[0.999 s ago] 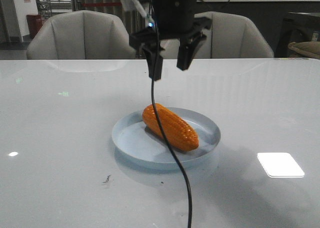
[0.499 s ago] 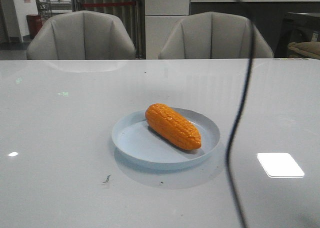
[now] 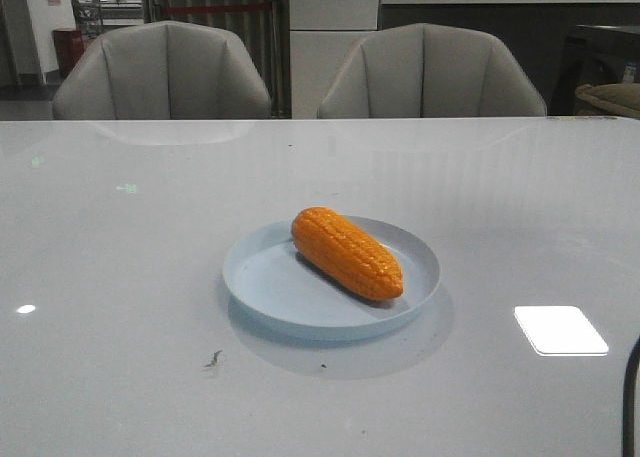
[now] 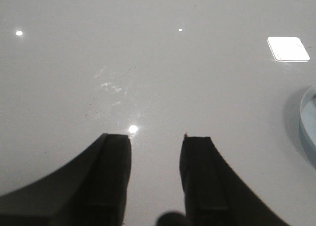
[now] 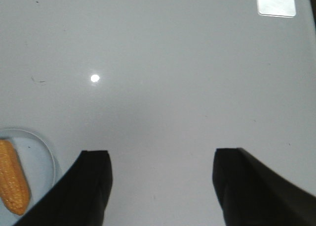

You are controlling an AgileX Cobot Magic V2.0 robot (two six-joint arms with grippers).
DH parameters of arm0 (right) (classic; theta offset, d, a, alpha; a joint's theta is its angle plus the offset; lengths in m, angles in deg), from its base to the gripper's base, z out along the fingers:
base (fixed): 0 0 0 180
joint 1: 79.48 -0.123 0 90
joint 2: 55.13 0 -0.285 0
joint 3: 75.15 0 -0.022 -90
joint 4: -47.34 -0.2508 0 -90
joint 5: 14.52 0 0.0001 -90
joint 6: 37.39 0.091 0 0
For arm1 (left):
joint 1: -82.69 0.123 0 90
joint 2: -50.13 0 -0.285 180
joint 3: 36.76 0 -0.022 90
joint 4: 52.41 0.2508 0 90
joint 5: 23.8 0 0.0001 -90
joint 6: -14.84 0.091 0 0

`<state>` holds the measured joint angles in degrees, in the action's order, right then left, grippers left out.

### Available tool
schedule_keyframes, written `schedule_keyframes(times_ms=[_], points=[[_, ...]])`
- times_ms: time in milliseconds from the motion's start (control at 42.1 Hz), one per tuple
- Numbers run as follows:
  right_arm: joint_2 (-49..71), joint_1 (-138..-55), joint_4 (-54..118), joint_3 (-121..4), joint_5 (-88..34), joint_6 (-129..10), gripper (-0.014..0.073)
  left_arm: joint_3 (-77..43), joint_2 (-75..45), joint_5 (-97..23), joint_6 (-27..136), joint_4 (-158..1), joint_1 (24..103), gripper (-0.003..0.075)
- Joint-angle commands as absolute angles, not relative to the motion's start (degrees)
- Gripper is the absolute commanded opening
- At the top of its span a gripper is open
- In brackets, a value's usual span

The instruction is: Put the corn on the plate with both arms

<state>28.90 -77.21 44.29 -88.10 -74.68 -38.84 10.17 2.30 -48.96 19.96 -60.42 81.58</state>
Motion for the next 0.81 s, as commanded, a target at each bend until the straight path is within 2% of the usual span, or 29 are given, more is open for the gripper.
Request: schedule_keyframes(times_ms=[0,166,309,785], points=[[19.74,-74.69,44.20,-77.67,-64.61,-39.56,0.0542,8.54,2.62,-43.03,19.54,-60.99,81.62,0.0330],[10.19,-73.73,44.34,-60.48,-62.52,-39.56,0.0542,8.54,2.62,-42.65,19.54,-60.99,81.62,0.0330],[5.32,-73.73,43.30,-52.25,-61.56,-39.56,0.0542,8.54,2.62,-42.55,19.54,-60.78,81.62,0.0330],[3.19,-73.73,42.81,-49.20,-60.75,-39.56,0.0542,8.54,2.62,-42.17,19.54,-60.88,81.62,0.0330]])
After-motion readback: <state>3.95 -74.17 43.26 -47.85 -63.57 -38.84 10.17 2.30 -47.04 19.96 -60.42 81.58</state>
